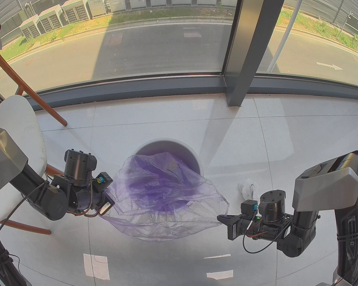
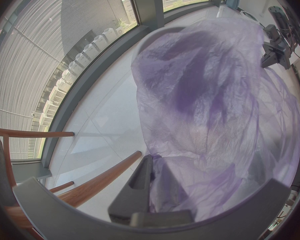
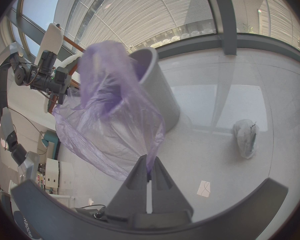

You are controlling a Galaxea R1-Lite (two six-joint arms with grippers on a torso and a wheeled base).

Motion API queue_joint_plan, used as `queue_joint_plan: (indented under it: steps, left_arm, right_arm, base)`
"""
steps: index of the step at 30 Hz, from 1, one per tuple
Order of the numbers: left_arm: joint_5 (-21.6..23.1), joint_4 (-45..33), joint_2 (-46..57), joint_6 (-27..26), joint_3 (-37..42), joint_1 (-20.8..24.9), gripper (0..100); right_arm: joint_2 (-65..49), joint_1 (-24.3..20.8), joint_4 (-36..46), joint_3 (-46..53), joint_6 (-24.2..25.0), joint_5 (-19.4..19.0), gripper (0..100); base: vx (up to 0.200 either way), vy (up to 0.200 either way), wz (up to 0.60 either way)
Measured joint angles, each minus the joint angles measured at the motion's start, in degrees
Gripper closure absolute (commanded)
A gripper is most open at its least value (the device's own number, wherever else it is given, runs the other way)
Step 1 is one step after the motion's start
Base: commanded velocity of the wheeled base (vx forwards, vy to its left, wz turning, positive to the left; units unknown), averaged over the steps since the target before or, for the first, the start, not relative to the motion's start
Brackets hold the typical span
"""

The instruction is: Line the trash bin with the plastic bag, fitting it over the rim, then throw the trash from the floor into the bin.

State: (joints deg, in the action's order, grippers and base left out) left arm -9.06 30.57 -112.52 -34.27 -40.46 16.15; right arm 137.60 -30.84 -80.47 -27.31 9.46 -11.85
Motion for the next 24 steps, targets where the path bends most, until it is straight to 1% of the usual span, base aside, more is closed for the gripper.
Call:
queue_joint_plan:
  steps: [6,11,15,19,24]
  left_arm:
    - [-0.82,0.24,-1.87,-0.87,-0.41,-0.17,100]
    - [-1.21,2.0,-3.46,-2.46,-1.12,-0.3,100]
    - [-3.01,2.71,-4.66,-2.73,-2.01,-0.83,100]
    - [-3.85,2.86,-5.69,-2.68,-3.66,-1.66,100]
    - [-4.0,2.82,-6.97,-1.76,-7.83,-3.71,100]
  right_arm:
    - [1.71,1.11,-0.02,-1.99,-0.55,0.69,100]
    - [2.71,1.55,-0.02,-5.02,-1.21,2.82,100]
    - [3.41,2.62,0.06,-8.3,-1.37,4.82,100]
    - [3.74,4.17,0.05,-11.53,-1.37,6.13,100]
    - [3.67,6.07,0.09,-15.75,-1.39,7.45,100]
  base:
    - [0.0,0.0,0.0]
    - [0.0,0.0,0.0]
    - [0.0,0.0,0.0]
    - [0.0,0.0,0.0]
    - [0.0,0.0,0.0]
